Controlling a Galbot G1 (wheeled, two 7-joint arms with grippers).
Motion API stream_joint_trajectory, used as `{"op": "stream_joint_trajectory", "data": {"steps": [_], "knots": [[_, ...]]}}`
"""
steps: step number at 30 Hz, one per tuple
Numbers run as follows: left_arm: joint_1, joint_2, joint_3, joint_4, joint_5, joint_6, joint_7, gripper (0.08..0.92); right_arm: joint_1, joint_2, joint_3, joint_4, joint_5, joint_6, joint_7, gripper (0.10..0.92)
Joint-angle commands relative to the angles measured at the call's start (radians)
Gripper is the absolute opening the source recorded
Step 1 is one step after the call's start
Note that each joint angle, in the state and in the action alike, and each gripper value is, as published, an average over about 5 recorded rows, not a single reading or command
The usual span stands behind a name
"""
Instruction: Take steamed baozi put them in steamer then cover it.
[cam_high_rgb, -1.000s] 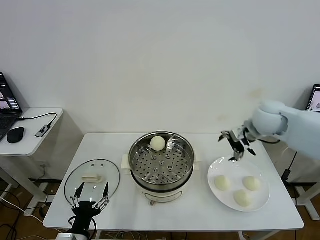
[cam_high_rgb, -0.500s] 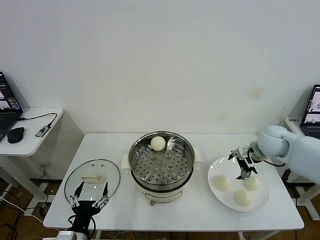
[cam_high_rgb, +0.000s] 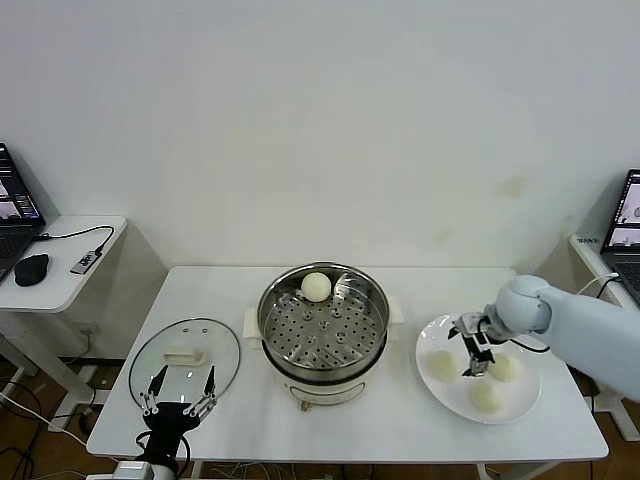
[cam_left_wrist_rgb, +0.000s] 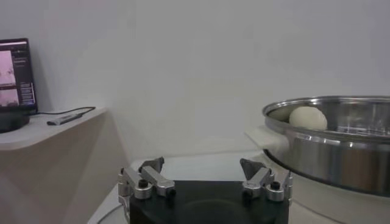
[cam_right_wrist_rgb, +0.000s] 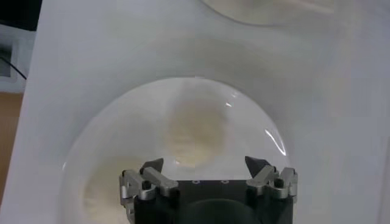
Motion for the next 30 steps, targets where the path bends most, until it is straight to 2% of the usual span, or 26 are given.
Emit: {"op": "stream_joint_trajectory", "data": {"steps": [1,9,18,30], "knots": [[-0.001,0.001,-0.001,0.003,0.001,0.001,0.0,0.823,-0.066,0.05,0.04,-0.046,-0.021,0.006,0.011,0.823],[-0.003,-0.002,-0.001,0.006,0.001,0.0,0.001,0.823,-0.07,0.066,0.05,-0.061,-0.039,-0.001,0.012,0.802],[-0.003,-0.003,-0.001,0.004,0.001,0.0,0.0,0.823,-0.06,0.057,0.057,-0.054,-0.035,-0.008,0.001,0.609],[-0.002,0.002,0.002,-0.006,0.002,0.001,0.001,0.823,0.167,-0.089,-0.014,0.081,0.114,-0.043,-0.033,0.609]]}}
